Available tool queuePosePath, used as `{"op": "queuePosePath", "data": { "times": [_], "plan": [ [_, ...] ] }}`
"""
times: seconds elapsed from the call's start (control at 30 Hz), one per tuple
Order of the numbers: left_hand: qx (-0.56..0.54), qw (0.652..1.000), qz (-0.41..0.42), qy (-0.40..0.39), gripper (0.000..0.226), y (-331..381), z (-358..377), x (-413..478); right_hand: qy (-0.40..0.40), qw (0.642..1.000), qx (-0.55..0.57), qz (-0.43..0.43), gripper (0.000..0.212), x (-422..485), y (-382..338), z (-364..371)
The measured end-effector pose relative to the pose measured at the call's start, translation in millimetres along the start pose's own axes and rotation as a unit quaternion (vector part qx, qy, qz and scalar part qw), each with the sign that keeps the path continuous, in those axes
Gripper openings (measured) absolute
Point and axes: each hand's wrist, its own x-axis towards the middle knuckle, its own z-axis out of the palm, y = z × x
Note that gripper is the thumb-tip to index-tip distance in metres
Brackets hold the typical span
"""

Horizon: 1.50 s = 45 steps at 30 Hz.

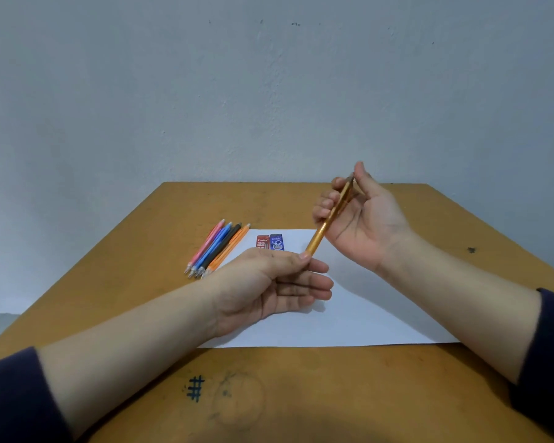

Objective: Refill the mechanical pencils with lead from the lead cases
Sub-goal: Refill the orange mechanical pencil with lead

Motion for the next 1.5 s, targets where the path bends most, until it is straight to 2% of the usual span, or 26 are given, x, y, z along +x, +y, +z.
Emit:
{"op": "queuePosePath", "data": {
  "times": [0.13,0.3,0.37,0.43,0.5,0.57,0.67,0.73,0.77,0.8,0.9,0.97,1.1,1.3,1.5],
  "plan": [
    [-0.025,0.999,0.025,0.033,0.022,1,-2,2,0.020,0.997,-0.072,-0.010,0.023,-2,2,-1],
    [-0.044,0.997,0.043,0.044,0.022,3,-8,4,-0.029,0.983,-0.182,-0.015,0.020,-6,6,-2],
    [-0.021,0.997,0.056,0.044,0.023,3,-9,5,-0.036,0.976,-0.212,-0.024,0.017,-7,7,-2],
    [0.046,0.992,0.100,0.067,0.024,1,-10,8,-0.033,0.971,-0.233,-0.034,0.017,-7,6,-1],
    [0.173,0.962,0.179,0.113,0.020,-3,-12,10,-0.023,0.963,-0.265,-0.052,0.016,-7,2,1],
    [0.325,0.902,0.243,0.146,0.018,-4,-16,10,0.001,0.947,-0.313,-0.067,0.014,-6,-6,1],
    [0.471,0.826,0.265,0.163,0.028,-2,-20,9,0.040,0.915,-0.395,-0.068,0.020,-4,-20,-2],
    [0.551,0.779,0.258,0.155,0.041,-2,-22,10,0.068,0.875,-0.474,-0.065,0.031,-1,-30,-6],
    [0.585,0.760,0.243,0.147,0.048,-3,-23,10,0.082,0.843,-0.528,-0.066,0.039,1,-35,-9],
    [0.612,0.746,0.222,0.139,0.055,-5,-24,12,0.092,0.799,-0.590,-0.068,0.048,2,-40,-13],
    [0.677,0.707,0.171,0.114,0.067,-7,-27,15,0.101,0.640,-0.759,-0.065,0.075,7,-52,-22],
    [0.697,0.691,0.157,0.108,0.069,-6,-27,16,0.091,0.569,-0.816,-0.058,0.071,10,-55,-26],
    [0.715,0.683,0.119,0.091,0.068,-5,-27,17,0.063,0.509,-0.856,-0.063,0.046,12,-49,-32],
    [0.717,0.690,0.068,0.079,0.068,-6,-27,20,0.044,0.453,-0.888,-0.068,0.046,12,-42,-34],
    [0.716,0.692,0.060,0.072,0.069,-6,-28,21,0.076,0.415,-0.905,-0.057,0.042,15,-39,-34]
  ]
}}
